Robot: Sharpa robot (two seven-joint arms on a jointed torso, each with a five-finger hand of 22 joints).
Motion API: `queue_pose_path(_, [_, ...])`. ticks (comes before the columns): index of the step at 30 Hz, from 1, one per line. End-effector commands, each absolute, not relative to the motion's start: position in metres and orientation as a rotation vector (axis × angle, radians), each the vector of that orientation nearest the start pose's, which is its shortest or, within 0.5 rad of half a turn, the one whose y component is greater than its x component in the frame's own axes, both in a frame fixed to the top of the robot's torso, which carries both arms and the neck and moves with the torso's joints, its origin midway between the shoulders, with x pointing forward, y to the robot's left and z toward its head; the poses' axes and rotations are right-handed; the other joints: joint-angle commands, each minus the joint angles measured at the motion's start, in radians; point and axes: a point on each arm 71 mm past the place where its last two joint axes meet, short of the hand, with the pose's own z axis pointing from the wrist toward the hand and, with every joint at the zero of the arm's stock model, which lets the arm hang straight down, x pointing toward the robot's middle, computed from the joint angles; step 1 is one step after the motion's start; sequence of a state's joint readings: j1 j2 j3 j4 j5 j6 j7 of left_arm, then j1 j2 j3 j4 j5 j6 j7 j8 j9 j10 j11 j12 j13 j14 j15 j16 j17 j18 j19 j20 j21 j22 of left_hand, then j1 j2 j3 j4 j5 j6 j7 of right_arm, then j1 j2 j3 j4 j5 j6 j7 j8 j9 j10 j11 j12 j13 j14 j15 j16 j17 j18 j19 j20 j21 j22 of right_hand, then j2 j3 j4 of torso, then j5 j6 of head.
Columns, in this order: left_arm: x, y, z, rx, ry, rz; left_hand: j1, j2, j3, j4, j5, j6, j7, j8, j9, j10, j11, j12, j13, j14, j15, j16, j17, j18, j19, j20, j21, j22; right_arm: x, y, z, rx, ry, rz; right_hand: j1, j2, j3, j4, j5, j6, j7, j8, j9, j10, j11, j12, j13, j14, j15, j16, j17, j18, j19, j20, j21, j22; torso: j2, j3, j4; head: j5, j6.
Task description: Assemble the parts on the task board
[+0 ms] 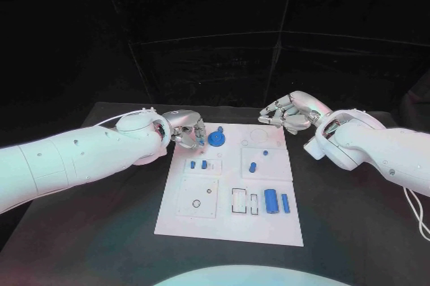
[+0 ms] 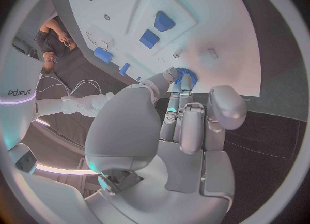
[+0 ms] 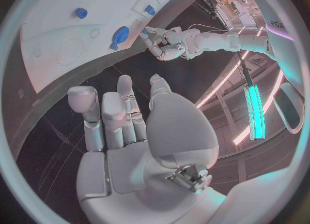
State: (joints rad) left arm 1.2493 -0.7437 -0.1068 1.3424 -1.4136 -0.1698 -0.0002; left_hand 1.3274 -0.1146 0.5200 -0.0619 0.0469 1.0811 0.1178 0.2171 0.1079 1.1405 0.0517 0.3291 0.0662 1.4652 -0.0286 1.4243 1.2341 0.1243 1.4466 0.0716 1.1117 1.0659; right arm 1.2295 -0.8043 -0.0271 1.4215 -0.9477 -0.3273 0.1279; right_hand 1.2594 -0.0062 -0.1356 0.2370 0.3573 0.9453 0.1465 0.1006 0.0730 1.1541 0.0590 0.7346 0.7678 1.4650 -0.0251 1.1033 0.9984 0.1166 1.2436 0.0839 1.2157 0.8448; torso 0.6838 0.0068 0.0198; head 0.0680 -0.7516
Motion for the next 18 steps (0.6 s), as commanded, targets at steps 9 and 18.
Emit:
queue_pose_path(9, [0.5135,0.1977,-0.2104,0.26,1.876,-0.641,-0.009,0.001,-0.004,0.002,0.0,0.003,0.003,-0.005,-0.001,0.006,0.002,-0.005,0.0,0.039,0.001,0.001,-0.001,-0.018,-0.001,-0.002,0.003,0.001,0.5102,-0.206,-0.1665,0.221,1.632,1.014,0.001,0.01,-0.005,0.001,0.004,-0.005,0.0,0.004,-0.001,-0.009,-0.001,0.003,-0.002,0.001,0.004,-0.004,0.001,0.018,-0.001,0.001,-0.005,-0.002,-0.001,0.0002,0.0008,0.002,-0.005])
queue_pose_path(18, [0.513,0.1957,-0.2138,0.263,1.89,-0.643,-0.008,0.001,-0.003,0.001,0.0,0.004,0.002,-0.006,-0.002,0.006,0.001,-0.006,0.0,0.039,0.0,0.001,-0.001,-0.018,-0.001,-0.002,0.003,0.001,0.5103,-0.2051,-0.1666,0.22,1.633,1.015,0.001,0.01,-0.005,0.001,0.004,-0.005,0.0,0.004,-0.001,-0.009,-0.001,0.003,-0.002,0.001,0.004,-0.004,0.001,0.018,-0.001,0.001,-0.005,-0.002,0.0,0.0002,0.0006,0.0,-0.005])
